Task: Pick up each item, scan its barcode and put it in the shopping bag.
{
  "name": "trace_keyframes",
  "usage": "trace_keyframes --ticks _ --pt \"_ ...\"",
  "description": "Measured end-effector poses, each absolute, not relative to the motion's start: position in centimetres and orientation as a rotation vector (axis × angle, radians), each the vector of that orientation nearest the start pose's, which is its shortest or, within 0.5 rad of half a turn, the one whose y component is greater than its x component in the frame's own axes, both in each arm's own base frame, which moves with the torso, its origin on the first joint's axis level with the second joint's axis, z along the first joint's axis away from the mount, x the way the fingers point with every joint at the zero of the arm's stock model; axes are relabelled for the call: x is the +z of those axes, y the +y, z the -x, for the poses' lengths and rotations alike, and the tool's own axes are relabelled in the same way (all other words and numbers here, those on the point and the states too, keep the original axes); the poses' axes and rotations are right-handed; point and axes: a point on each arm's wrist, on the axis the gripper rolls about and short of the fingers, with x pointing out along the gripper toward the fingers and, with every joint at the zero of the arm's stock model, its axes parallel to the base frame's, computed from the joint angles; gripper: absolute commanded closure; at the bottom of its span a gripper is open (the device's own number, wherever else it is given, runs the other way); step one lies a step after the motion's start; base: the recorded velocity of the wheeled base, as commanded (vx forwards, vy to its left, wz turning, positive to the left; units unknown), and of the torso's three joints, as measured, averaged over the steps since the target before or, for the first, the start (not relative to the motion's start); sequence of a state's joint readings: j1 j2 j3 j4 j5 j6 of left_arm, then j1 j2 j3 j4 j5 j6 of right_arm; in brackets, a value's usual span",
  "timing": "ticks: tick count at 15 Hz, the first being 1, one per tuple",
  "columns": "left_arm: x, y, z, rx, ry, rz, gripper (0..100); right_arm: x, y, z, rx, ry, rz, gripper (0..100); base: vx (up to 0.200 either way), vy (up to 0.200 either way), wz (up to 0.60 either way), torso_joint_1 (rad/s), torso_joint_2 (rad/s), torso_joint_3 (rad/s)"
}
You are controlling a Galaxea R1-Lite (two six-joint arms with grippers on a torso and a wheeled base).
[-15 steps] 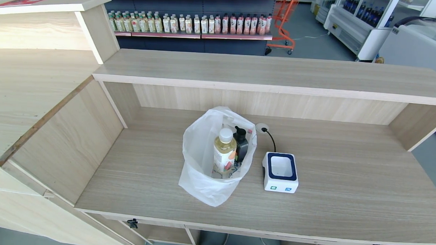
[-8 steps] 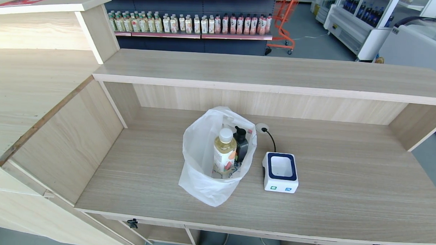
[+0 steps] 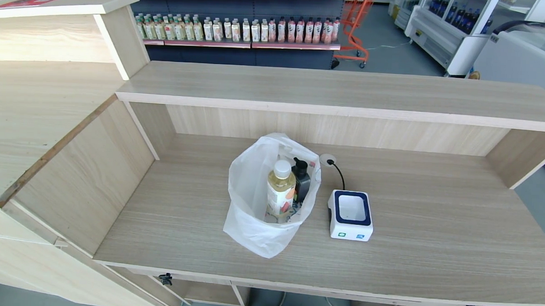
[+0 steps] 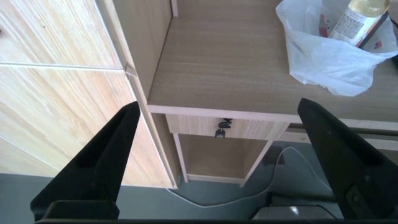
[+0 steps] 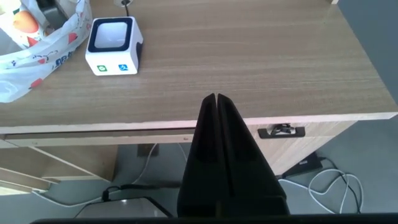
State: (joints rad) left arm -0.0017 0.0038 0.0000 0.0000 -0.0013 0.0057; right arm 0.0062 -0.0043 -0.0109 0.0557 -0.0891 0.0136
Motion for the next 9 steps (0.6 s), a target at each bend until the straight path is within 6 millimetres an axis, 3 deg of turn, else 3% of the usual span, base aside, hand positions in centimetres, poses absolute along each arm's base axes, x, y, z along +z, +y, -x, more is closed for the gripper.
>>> trace_keyframes --ticks 8,9 --pt "7.56 0.0 2.25 -0.002 0.004 -0.005 0 7.27 -0.22 2.41 -0.083 0.041 -0.011 100 0.0 -0.2 0.0 0.002 0.0 0.004" --pt "7.56 0.0 2.26 -0.002 0.003 -0.004 0 7.27 -0.22 2.4 -0.083 0.041 -0.01 100 0.0 0.0 0.0 0.0 0.0 0.0"
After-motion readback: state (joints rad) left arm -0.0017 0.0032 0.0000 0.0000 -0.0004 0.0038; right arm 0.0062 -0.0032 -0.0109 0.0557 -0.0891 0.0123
